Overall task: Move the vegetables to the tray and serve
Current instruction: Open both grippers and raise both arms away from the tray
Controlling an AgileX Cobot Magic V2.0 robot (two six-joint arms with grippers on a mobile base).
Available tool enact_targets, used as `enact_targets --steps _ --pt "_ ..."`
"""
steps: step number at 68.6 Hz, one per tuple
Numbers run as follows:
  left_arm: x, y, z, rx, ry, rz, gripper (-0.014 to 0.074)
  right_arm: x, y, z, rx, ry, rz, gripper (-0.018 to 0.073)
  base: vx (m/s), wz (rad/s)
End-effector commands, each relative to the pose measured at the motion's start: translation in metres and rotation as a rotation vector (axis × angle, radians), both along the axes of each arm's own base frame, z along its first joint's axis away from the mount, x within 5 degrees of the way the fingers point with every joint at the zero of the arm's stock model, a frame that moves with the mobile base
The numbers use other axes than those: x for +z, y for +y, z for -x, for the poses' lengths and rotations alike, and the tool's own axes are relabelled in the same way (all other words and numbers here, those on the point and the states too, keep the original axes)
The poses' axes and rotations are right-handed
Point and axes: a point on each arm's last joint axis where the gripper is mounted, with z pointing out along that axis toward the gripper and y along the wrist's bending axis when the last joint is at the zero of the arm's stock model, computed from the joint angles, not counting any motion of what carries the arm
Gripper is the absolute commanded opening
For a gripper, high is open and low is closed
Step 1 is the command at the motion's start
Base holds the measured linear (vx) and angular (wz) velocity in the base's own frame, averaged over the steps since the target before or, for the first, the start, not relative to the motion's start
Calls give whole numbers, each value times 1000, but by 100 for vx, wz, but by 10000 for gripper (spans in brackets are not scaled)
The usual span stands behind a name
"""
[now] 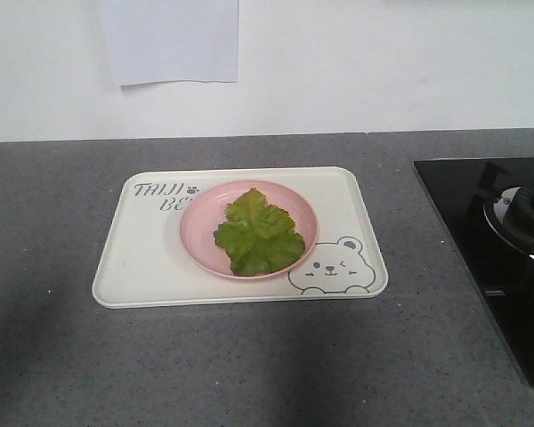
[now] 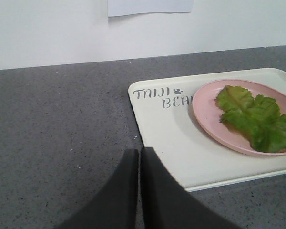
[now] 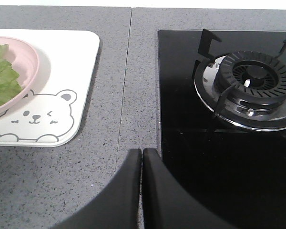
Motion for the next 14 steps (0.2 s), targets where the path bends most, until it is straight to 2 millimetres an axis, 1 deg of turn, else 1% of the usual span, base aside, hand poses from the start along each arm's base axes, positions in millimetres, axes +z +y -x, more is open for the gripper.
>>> enact_targets --steps 1,9,14 --pt "16 -1 9 -63 -110 -1 -8 12 1 -3 19 -80 5 -8 0 0" --pt "22 3 20 -93 -194 -56 -8 12 1 -3 19 -80 5 -8 0 0" --pt "18 6 25 -90 -262 -77 -8 12 1 -3 19 -80 5 -8 0 0"
